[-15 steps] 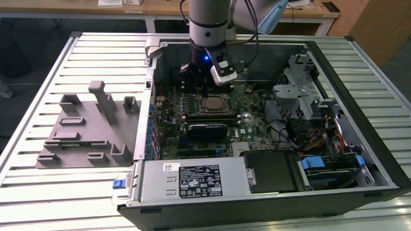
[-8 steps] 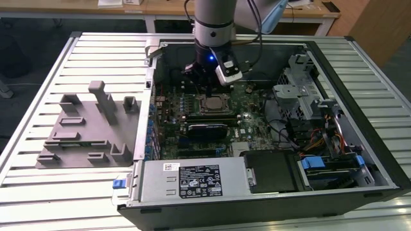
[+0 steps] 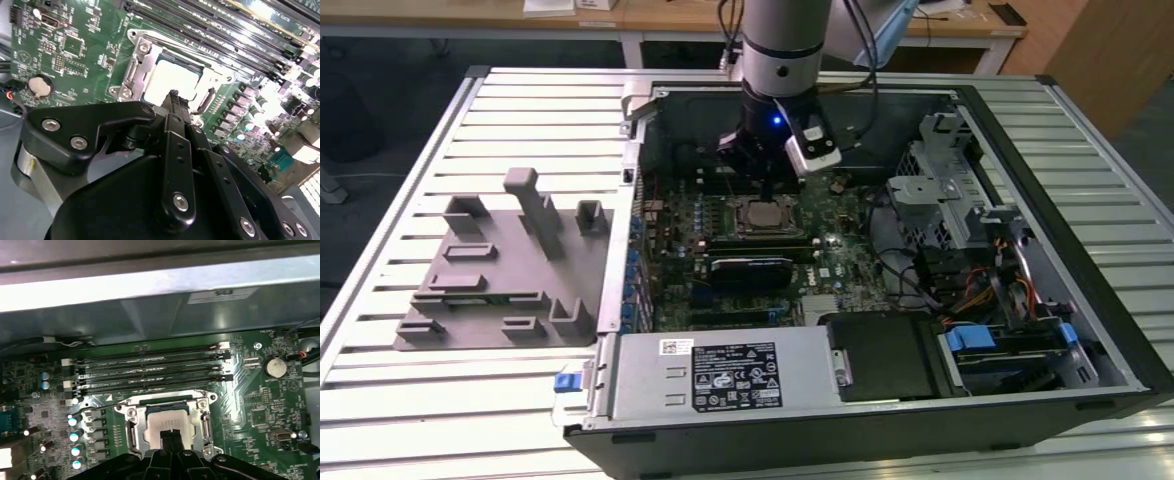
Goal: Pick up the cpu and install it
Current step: 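Close the cpu cover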
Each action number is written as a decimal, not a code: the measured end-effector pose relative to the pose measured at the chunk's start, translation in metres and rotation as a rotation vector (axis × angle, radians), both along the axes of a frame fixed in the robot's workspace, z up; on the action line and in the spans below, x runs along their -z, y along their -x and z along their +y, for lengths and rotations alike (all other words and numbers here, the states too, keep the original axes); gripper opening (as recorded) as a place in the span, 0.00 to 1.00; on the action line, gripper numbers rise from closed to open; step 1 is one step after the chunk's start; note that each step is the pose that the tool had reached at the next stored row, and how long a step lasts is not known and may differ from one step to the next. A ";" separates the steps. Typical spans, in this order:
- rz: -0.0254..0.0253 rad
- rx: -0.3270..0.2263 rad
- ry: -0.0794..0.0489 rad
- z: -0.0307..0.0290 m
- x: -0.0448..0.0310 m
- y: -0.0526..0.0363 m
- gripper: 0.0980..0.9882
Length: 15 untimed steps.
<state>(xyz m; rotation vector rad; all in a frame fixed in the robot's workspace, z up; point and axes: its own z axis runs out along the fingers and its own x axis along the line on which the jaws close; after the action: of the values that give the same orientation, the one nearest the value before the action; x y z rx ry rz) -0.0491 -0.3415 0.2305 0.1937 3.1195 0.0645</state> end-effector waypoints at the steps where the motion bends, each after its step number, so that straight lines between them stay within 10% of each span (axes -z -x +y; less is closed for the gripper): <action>1: 0.0001 0.000 0.000 0.0000 -0.0004 0.0000 0.01; 15: -0.0001 0.000 0.000 0.0001 -0.0166 -0.0001 0.01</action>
<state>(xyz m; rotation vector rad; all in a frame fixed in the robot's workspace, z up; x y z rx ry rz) -0.0490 -0.3414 0.2471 0.1937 3.1194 0.0647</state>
